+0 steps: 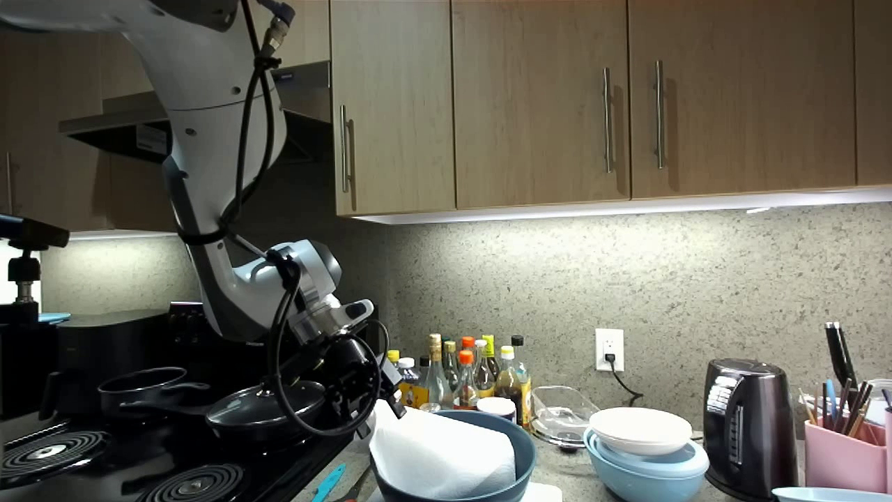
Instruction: Pick up the kitchen paper from the bowl and put it on the counter
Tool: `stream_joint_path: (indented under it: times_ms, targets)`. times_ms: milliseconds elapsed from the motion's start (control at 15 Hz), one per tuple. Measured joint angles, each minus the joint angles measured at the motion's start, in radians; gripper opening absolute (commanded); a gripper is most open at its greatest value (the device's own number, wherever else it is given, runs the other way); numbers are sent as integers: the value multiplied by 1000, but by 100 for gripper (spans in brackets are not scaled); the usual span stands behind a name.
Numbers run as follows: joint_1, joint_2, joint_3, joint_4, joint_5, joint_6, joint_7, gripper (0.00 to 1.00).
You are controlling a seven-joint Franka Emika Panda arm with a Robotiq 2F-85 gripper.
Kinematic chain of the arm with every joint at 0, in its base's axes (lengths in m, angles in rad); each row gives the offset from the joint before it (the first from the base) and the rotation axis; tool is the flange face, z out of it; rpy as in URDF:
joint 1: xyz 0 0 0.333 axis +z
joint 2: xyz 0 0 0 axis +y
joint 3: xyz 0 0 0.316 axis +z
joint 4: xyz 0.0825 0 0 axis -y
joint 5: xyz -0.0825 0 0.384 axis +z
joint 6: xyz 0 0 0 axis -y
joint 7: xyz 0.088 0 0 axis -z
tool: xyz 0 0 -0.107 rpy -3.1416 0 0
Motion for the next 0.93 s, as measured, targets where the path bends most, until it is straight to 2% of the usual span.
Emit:
stream_joint_path:
  times_ms: [267,600,933]
  targets:
    - [2,4,11,2,16,-7,0,100]
    - [18,25,28,43,17,-92,0,100]
    - [18,35,40,71,18,-93,0,100]
